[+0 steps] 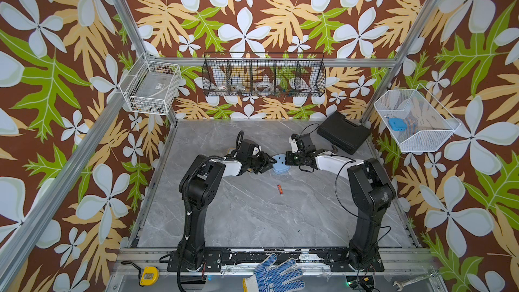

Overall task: Insert the battery into the alarm
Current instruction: Remove the cover from the alarm.

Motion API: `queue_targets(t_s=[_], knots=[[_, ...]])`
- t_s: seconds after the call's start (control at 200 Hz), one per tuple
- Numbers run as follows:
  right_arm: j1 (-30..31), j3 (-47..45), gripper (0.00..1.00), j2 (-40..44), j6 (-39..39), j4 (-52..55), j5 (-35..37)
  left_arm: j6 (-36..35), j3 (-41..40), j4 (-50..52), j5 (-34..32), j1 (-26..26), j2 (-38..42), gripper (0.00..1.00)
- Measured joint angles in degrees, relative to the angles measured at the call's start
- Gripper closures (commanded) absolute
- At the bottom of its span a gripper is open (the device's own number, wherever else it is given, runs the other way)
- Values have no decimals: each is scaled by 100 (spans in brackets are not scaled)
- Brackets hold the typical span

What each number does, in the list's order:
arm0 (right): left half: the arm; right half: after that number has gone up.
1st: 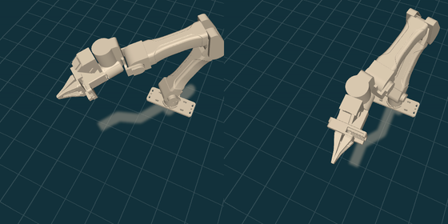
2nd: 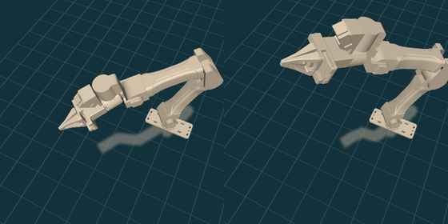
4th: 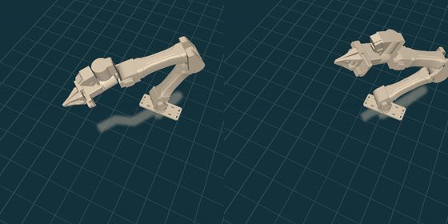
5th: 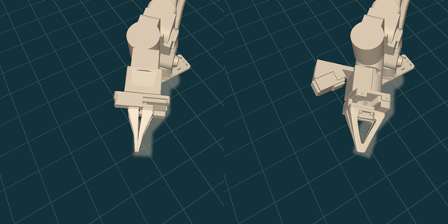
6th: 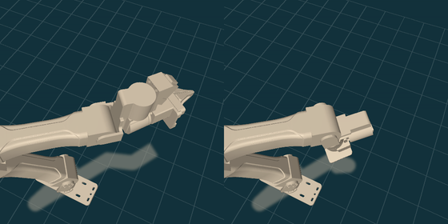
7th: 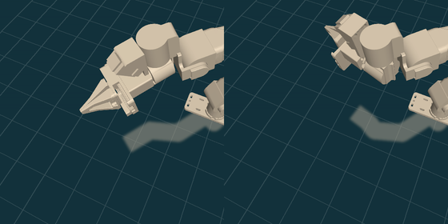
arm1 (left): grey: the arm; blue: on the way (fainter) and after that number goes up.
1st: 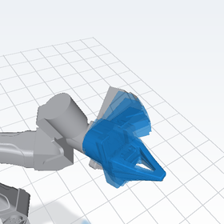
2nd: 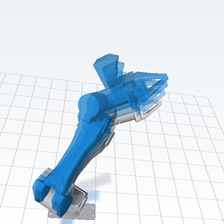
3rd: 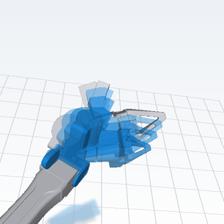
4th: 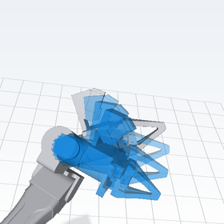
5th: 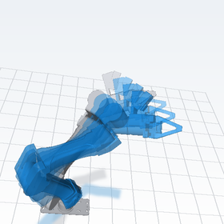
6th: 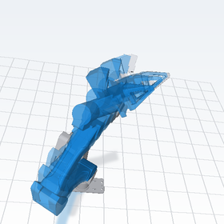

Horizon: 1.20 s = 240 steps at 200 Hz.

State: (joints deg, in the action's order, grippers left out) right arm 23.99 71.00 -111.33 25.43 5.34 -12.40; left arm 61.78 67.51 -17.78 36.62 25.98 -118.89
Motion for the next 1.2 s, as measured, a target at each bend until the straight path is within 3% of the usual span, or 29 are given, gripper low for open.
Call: queue_targets(t_s=[0.35, 0.786, 1.201], knots=[[26, 79, 100, 280, -37, 879, 120, -9, -13, -7, -103, 7, 20, 59], [72, 170, 100, 518, -63, 1279, 177, -24, -15, -2, -153, 22, 24, 59], [-240, -223, 100, 968, -107, 1224, -15, -42, -17, 0, -164, 22, 24, 60]])
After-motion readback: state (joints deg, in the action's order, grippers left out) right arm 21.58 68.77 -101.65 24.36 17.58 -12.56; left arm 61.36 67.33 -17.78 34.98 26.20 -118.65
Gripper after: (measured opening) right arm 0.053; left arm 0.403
